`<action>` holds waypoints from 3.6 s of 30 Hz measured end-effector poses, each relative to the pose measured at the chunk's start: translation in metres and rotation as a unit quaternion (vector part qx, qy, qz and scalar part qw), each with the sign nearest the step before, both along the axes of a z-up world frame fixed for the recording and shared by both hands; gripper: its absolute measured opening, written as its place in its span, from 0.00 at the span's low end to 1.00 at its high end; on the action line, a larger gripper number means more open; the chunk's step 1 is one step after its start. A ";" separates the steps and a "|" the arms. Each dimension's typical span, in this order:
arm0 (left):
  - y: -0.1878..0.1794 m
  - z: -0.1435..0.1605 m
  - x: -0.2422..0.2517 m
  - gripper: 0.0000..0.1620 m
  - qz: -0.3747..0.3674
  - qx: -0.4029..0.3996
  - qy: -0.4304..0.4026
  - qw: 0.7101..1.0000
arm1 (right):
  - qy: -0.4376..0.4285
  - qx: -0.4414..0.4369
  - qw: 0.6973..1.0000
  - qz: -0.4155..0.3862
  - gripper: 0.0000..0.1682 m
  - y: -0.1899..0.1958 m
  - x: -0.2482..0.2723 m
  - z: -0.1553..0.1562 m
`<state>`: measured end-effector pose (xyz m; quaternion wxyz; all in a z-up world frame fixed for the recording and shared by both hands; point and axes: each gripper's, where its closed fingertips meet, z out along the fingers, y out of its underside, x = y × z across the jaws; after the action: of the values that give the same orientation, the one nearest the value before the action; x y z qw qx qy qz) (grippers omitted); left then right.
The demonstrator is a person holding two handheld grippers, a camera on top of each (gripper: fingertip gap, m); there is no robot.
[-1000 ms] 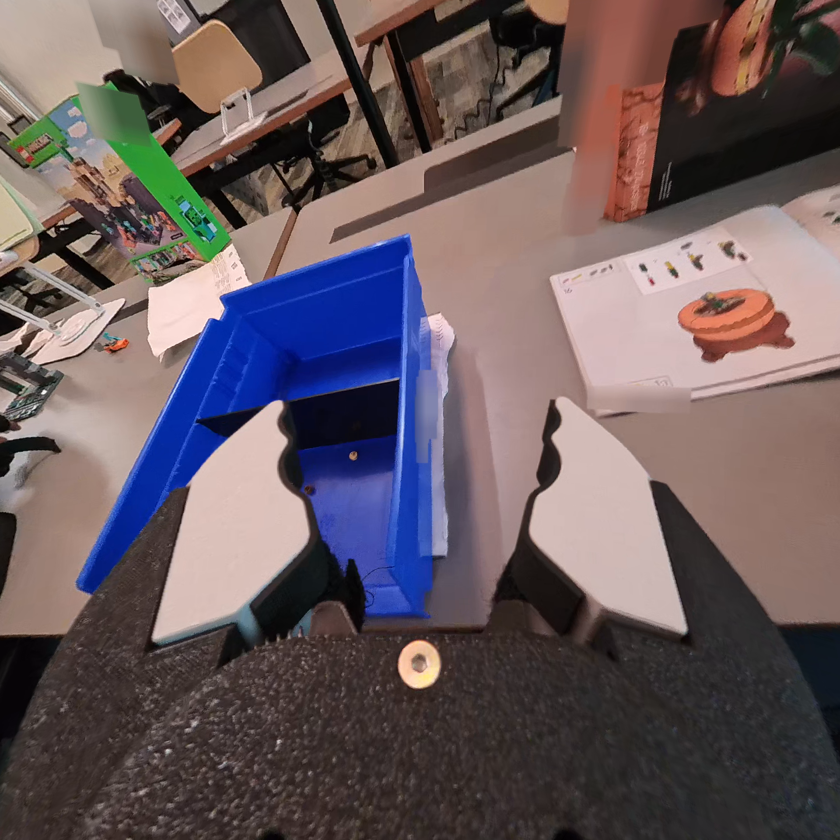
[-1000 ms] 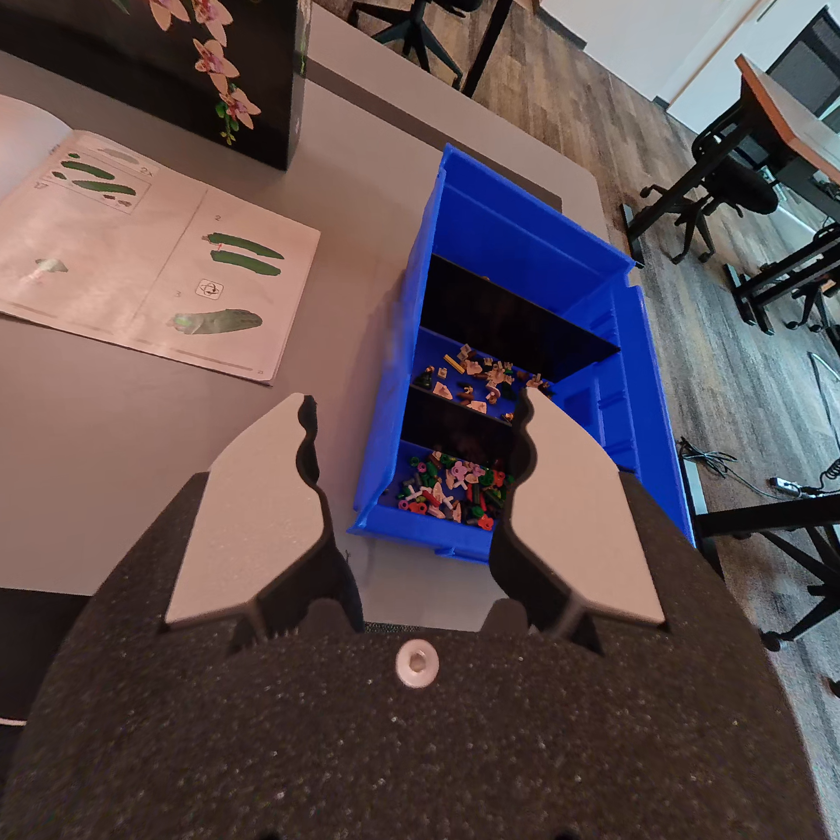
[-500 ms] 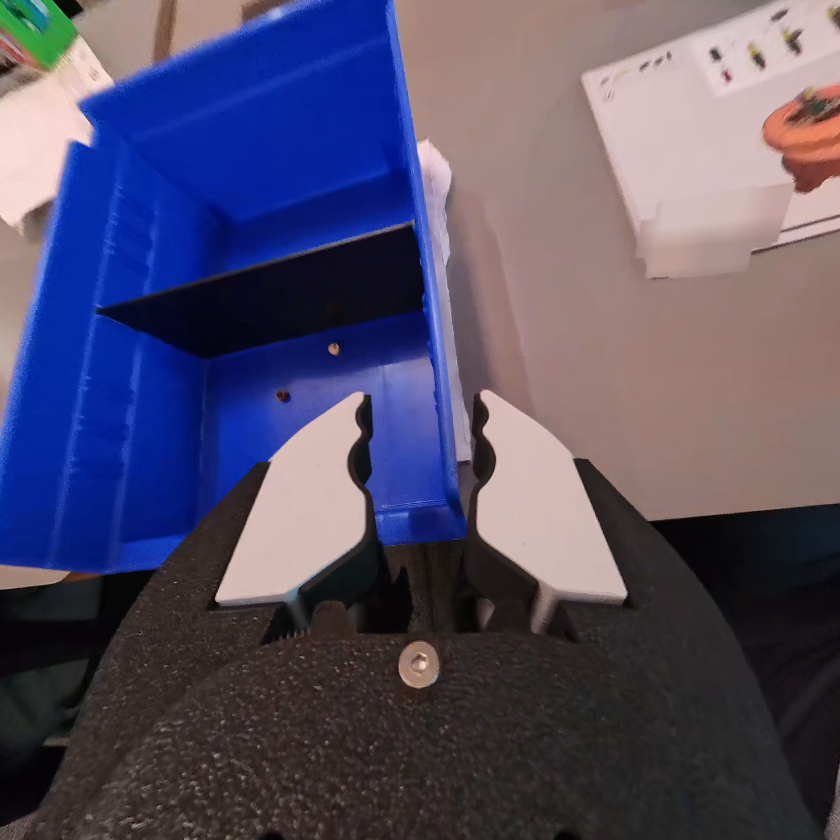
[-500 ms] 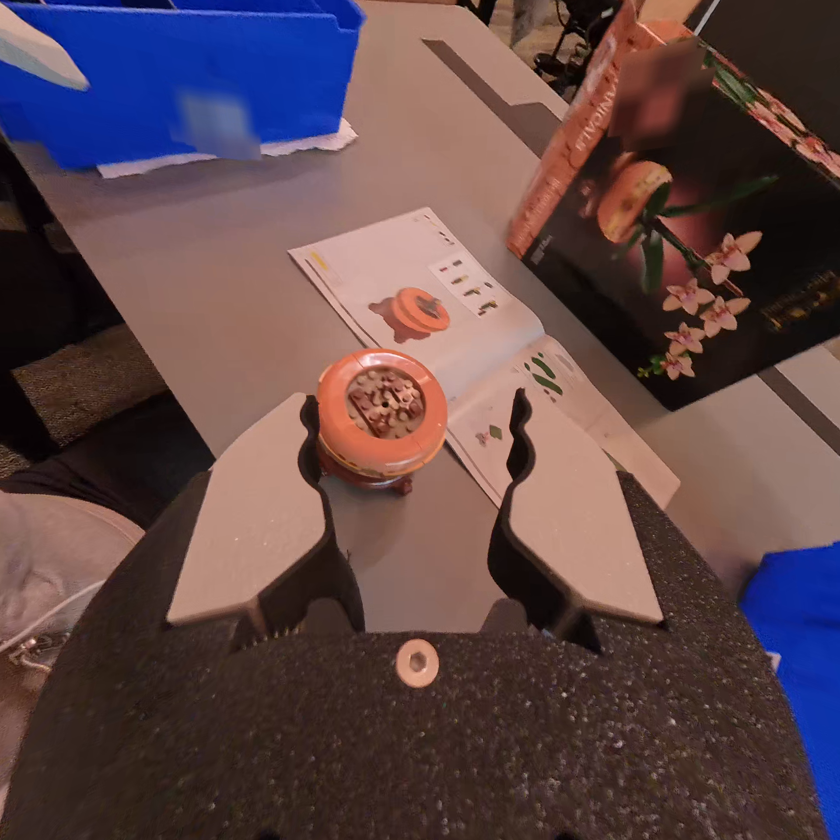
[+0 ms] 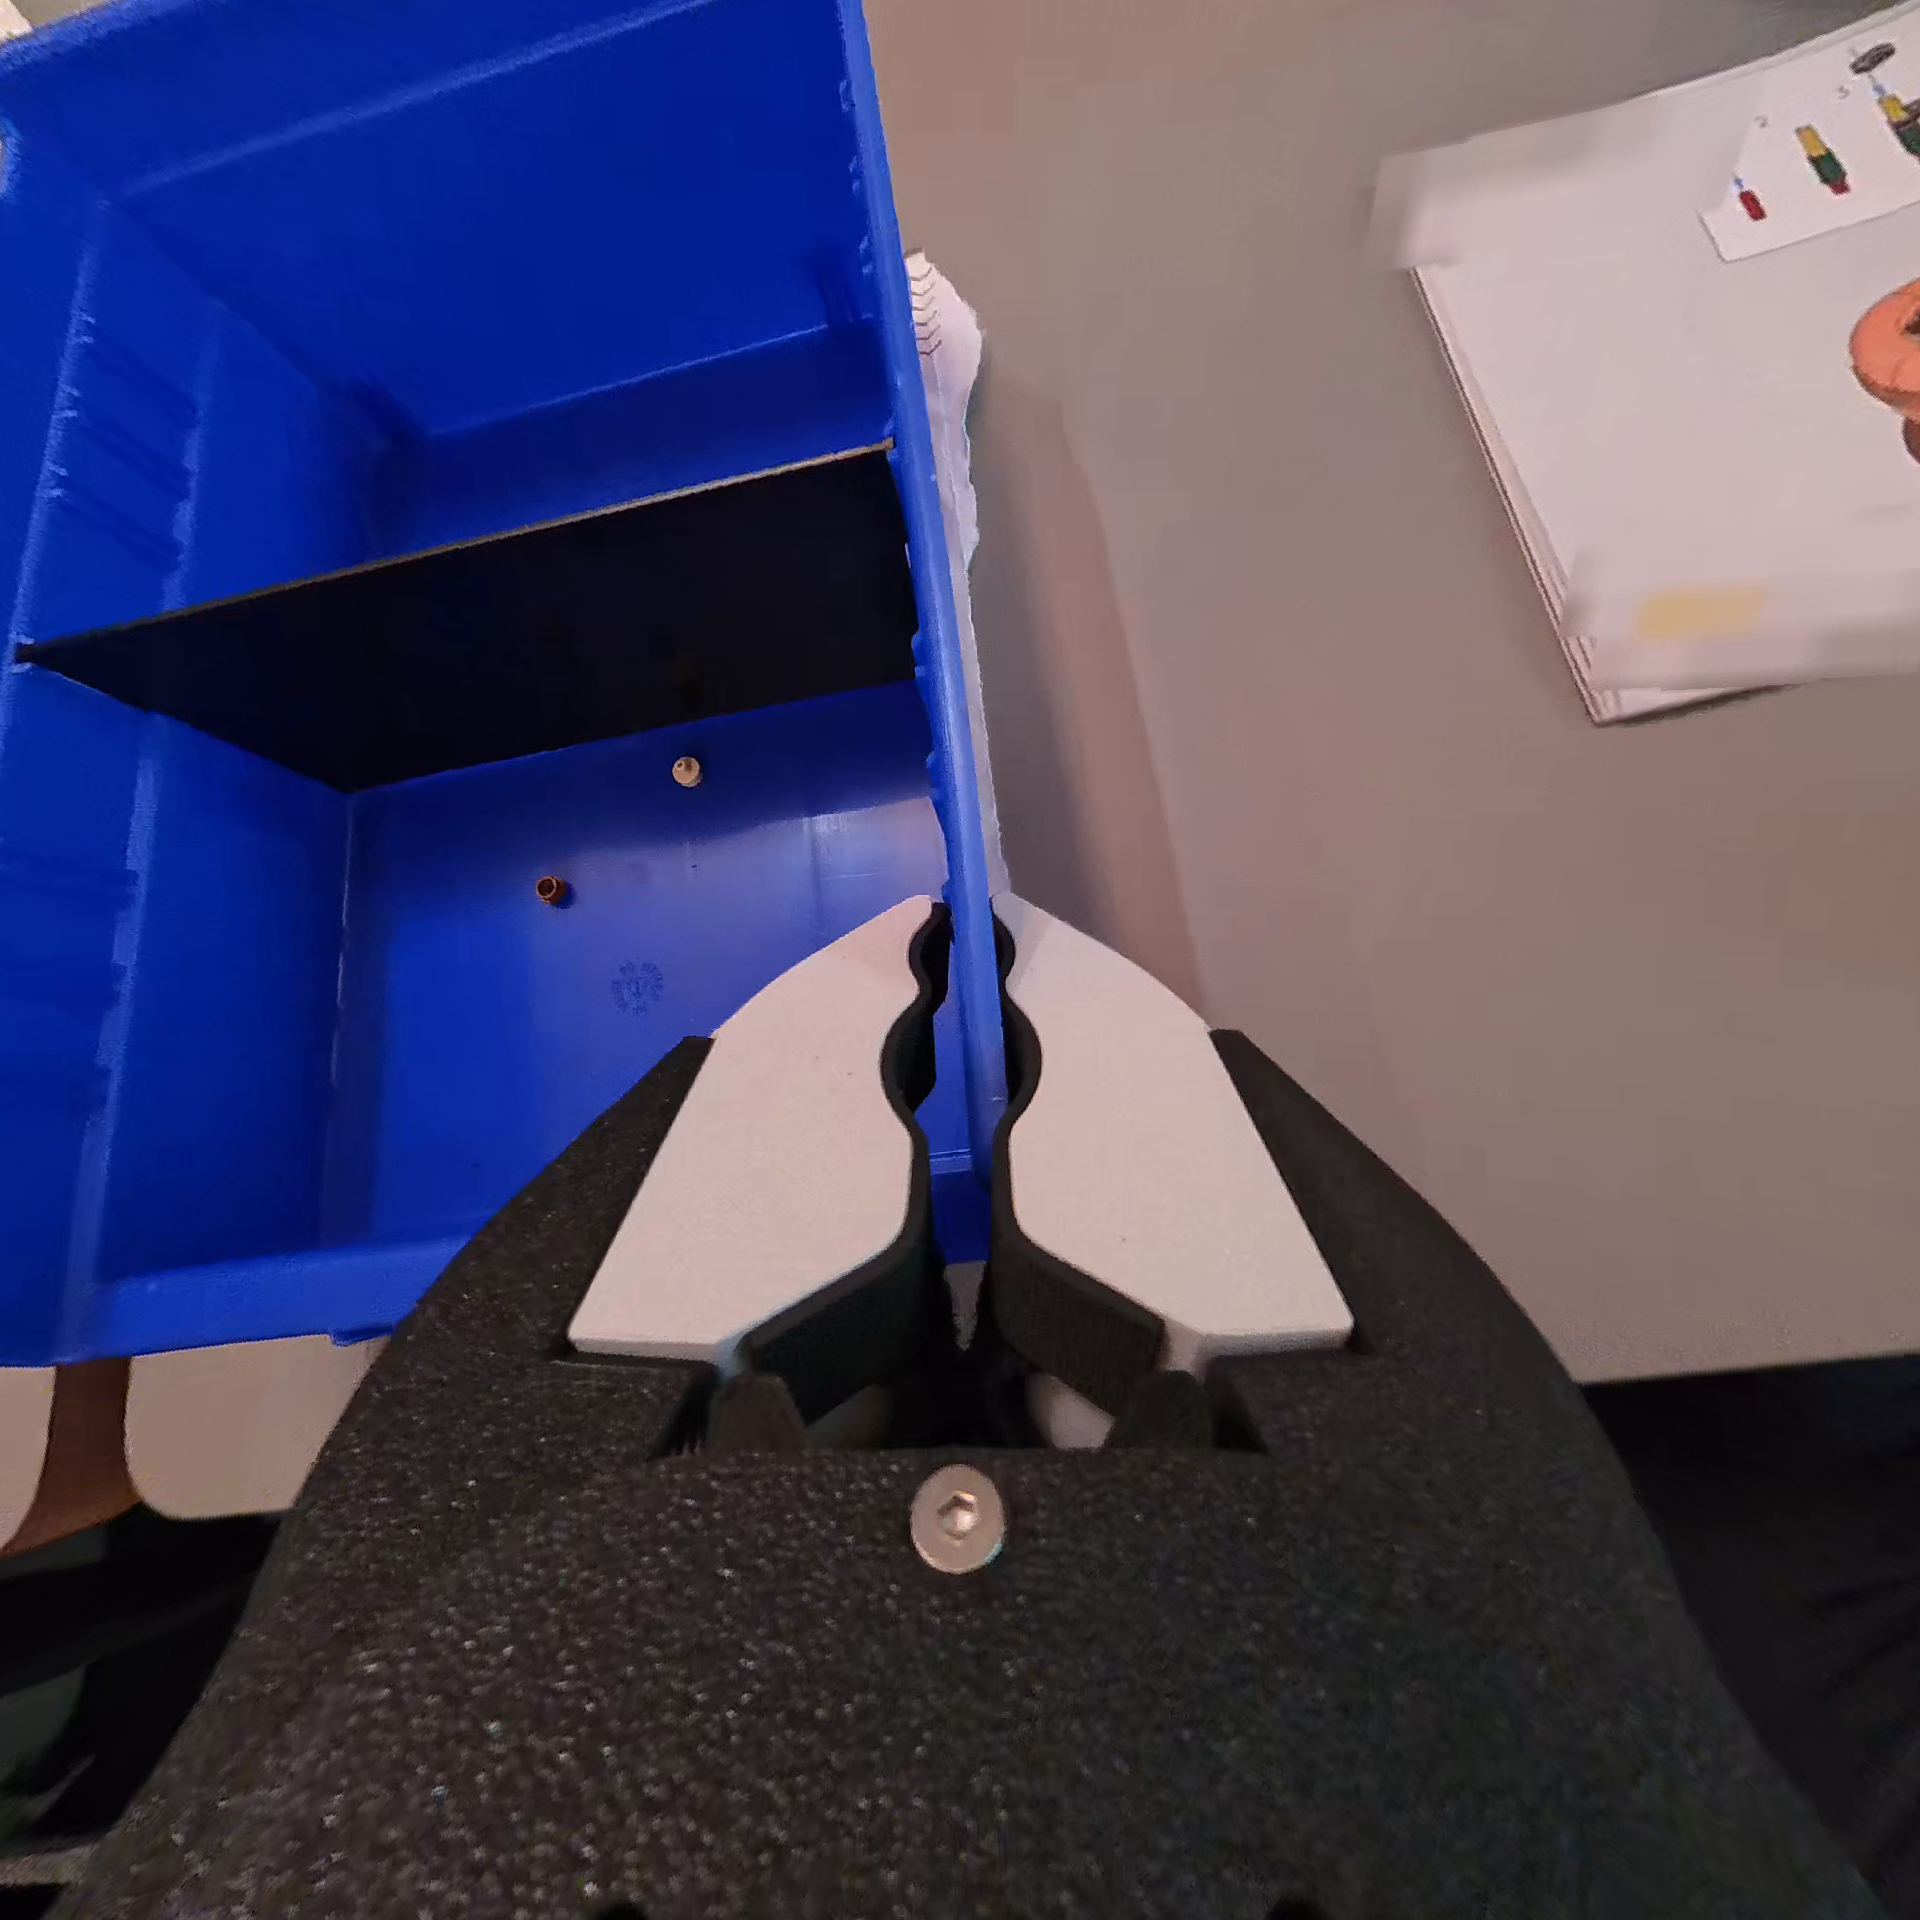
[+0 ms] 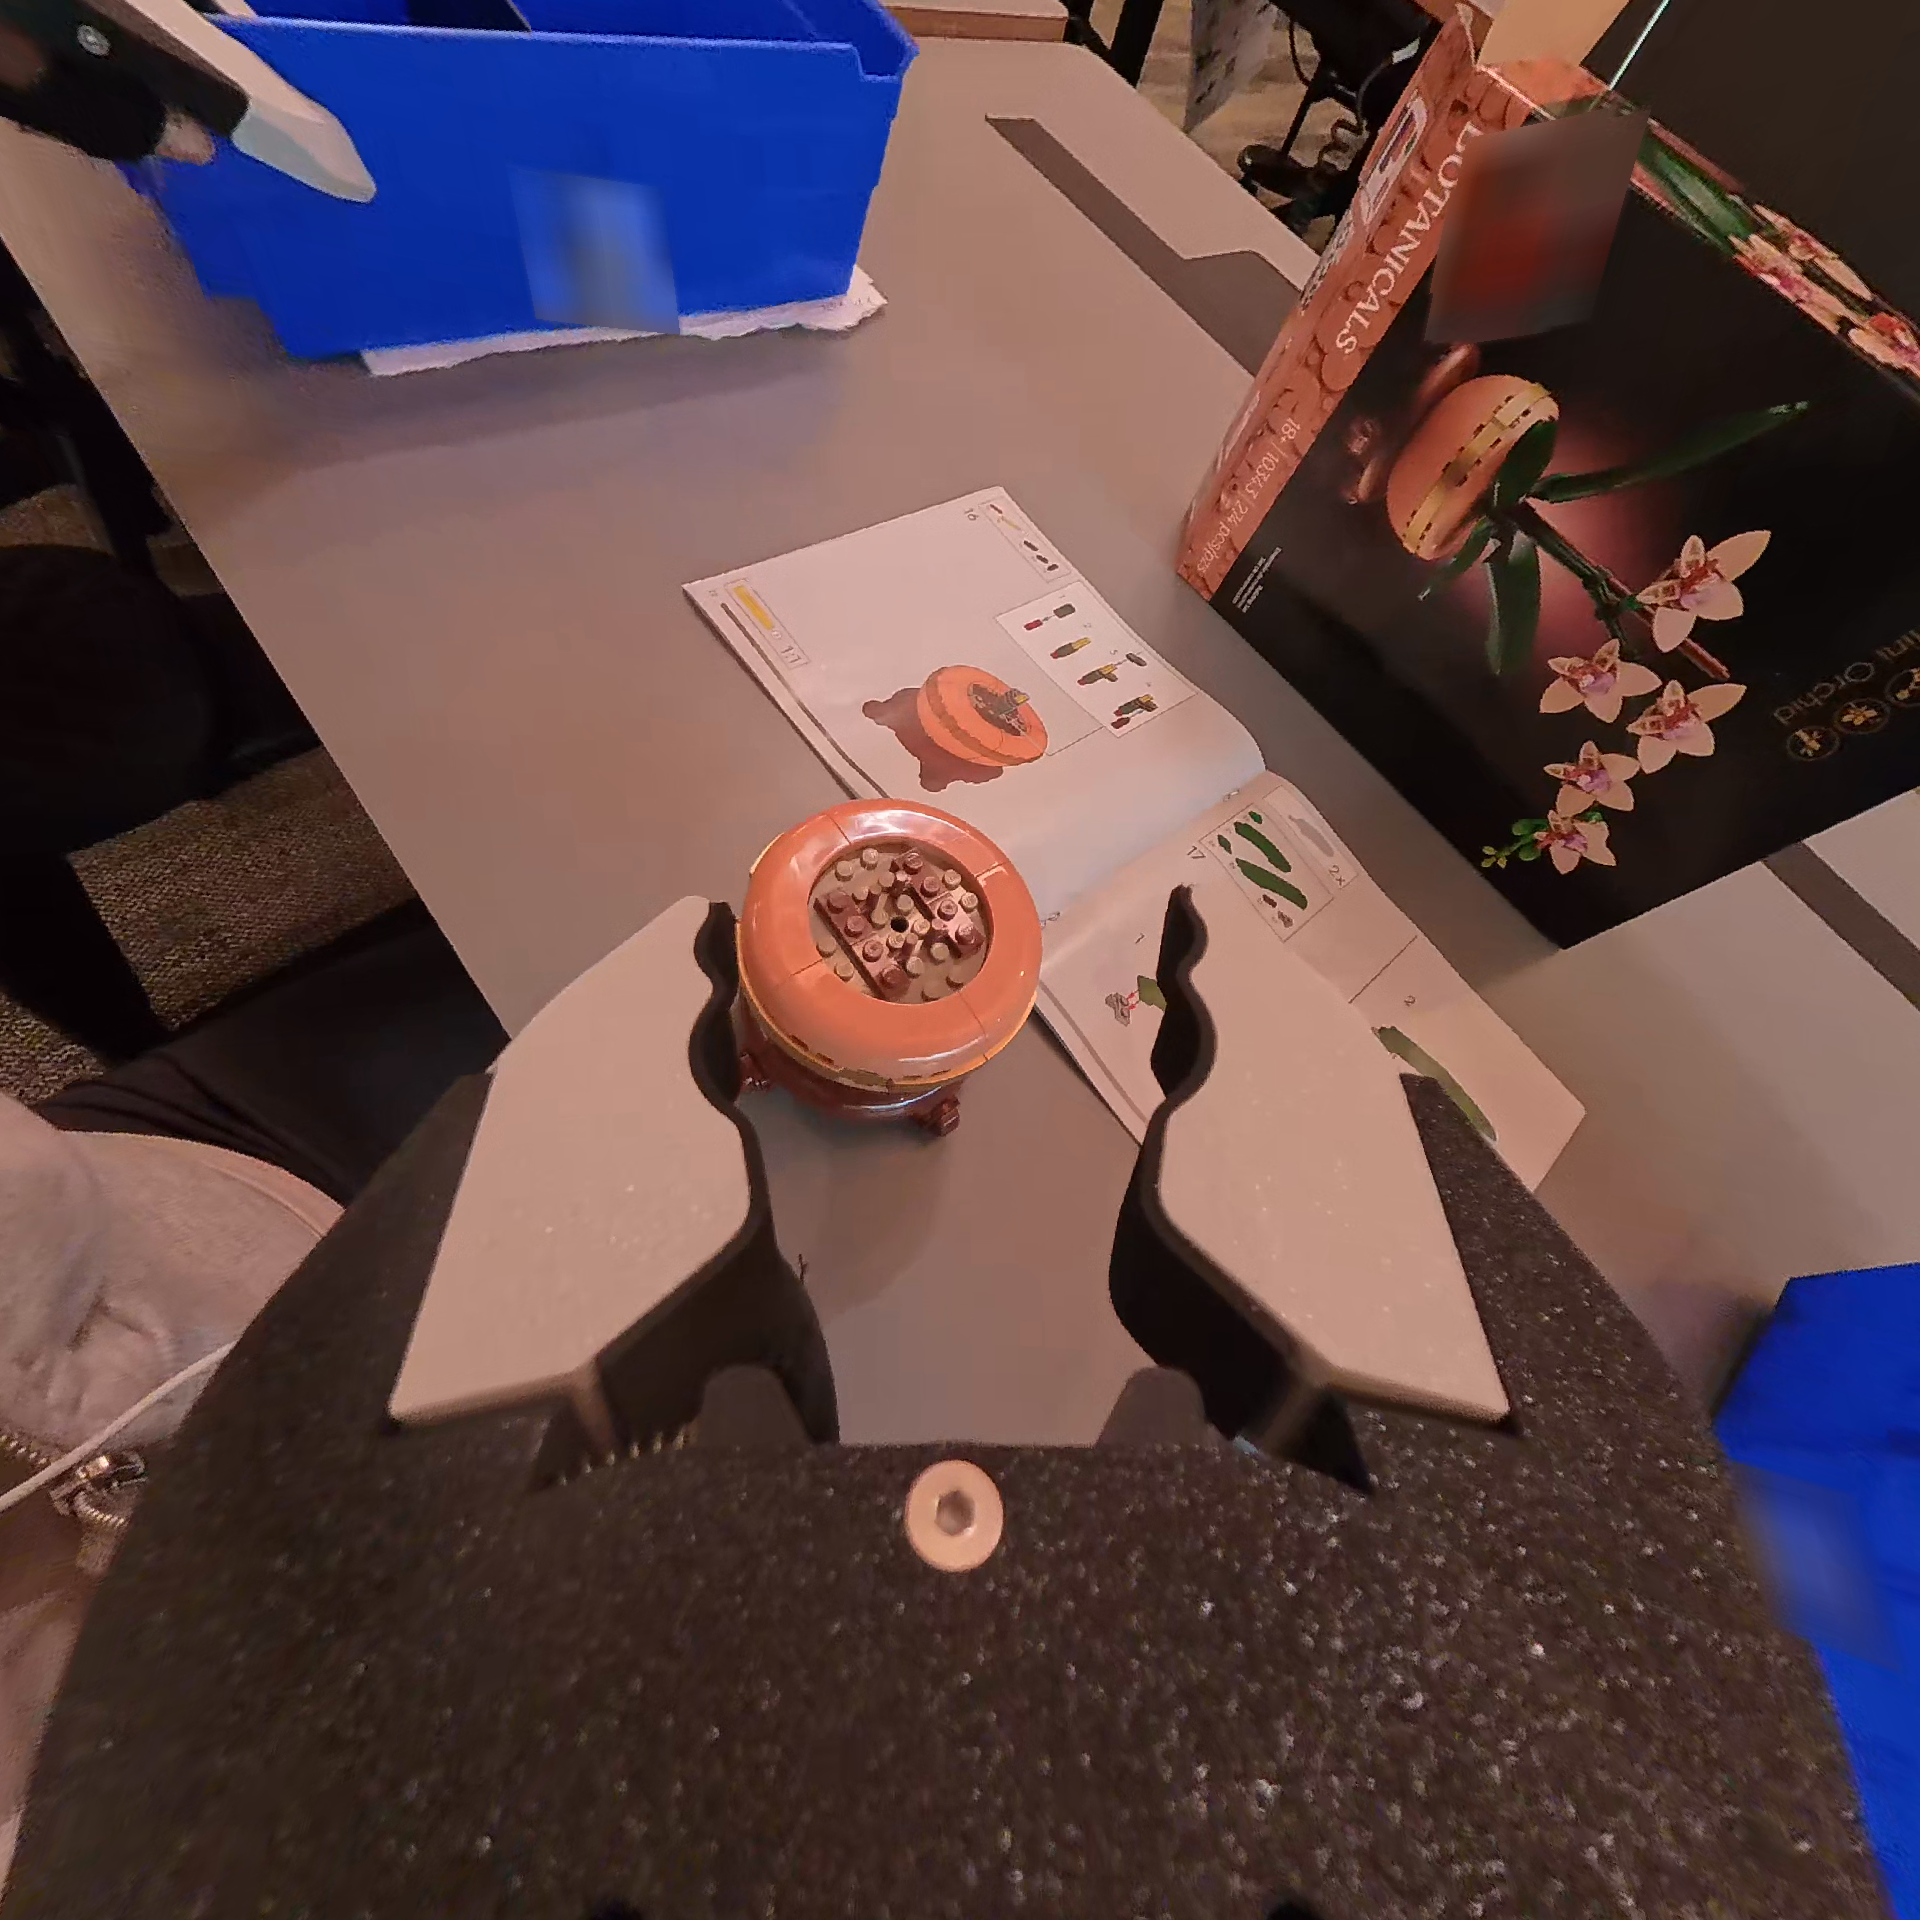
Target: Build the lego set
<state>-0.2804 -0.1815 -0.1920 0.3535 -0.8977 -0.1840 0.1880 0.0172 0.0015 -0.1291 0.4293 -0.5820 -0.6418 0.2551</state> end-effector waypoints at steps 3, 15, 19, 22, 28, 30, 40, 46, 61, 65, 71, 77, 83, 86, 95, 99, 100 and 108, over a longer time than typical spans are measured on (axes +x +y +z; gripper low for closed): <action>0.005 -0.001 -0.003 0.03 0.008 0.001 0.003 1.000 | 0.001 -0.001 1.000 -0.006 0.46 0.003 0.001 0.000; 0.008 0.046 0.008 0.29 -0.021 0.091 0.010 0.996 | 0.012 -0.010 1.000 0.007 0.46 -0.001 0.001 0.002; -0.032 0.090 -0.031 0.36 0.046 0.132 0.070 0.988 | 0.018 -0.014 1.000 -0.001 0.47 0.004 0.005 0.002; -0.051 0.073 -0.062 0.50 0.082 0.084 0.024 0.993 | 0.019 -0.015 1.000 -0.002 0.46 0.005 0.007 0.001; -0.053 0.024 -0.084 0.70 0.109 0.018 -0.046 0.993 | 0.024 -0.012 1.000 -0.015 0.47 0.012 0.014 0.003; -0.050 0.015 -0.085 0.70 0.111 0.006 -0.050 0.993 | 0.025 -0.011 0.999 -0.019 0.47 0.015 0.016 0.003; -0.041 0.004 -0.088 0.65 0.105 0.009 -0.056 0.993 | 0.024 -0.011 0.999 -0.032 0.47 0.020 0.022 0.003; -0.039 0.004 -0.084 0.59 0.093 0.009 -0.056 0.994 | 0.021 -0.011 0.999 -0.037 0.47 0.022 0.023 0.002; -0.025 0.018 -0.088 0.00 0.064 -0.001 -0.016 0.998 | 0.008 -0.007 0.998 -0.062 0.46 0.042 0.026 -0.001; -0.024 0.007 -0.085 0.42 0.072 -0.028 -0.029 0.997 | 0.002 -0.006 0.998 -0.063 0.46 0.042 0.028 -0.002; -0.027 0.001 -0.081 0.55 0.079 -0.049 -0.031 0.995 | 0.002 -0.009 0.997 -0.075 0.46 0.047 0.034 -0.006; -0.030 0.006 -0.079 0.57 0.084 -0.056 -0.018 0.995 | 0.004 -0.007 0.997 -0.075 0.45 0.047 0.036 -0.006; -0.030 0.015 -0.072 0.57 0.079 -0.051 -0.006 0.996 | 0.006 -0.002 0.997 -0.078 0.45 0.048 0.037 -0.004; -0.011 0.058 -0.042 0.57 0.032 0.024 0.021 0.999 | 0.005 -0.001 0.997 -0.081 0.45 0.050 0.039 -0.003; 0.113 0.082 0.214 0.62 -0.356 0.146 0.056 0.921 | 0.013 0.002 0.998 -0.064 0.45 0.038 0.039 0.001; 0.146 0.033 0.262 0.64 -0.379 0.123 0.028 0.917 | 0.021 0.005 0.998 -0.061 0.45 0.033 0.047 0.005; 0.151 0.024 0.263 0.64 -0.372 0.113 0.023 0.921 | 0.021 0.008 0.998 -0.061 0.45 0.032 0.048 0.005; 0.159 0.005 0.260 0.63 -0.344 0.102 -0.008 0.934 | 0.035 0.011 0.997 -0.067 0.45 0.039 0.053 0.011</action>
<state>-0.0201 -0.0228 -0.1870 0.4845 -0.8668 0.1147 0.0279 0.0697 0.0406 -0.1184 0.4739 -0.6094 -0.5892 0.2387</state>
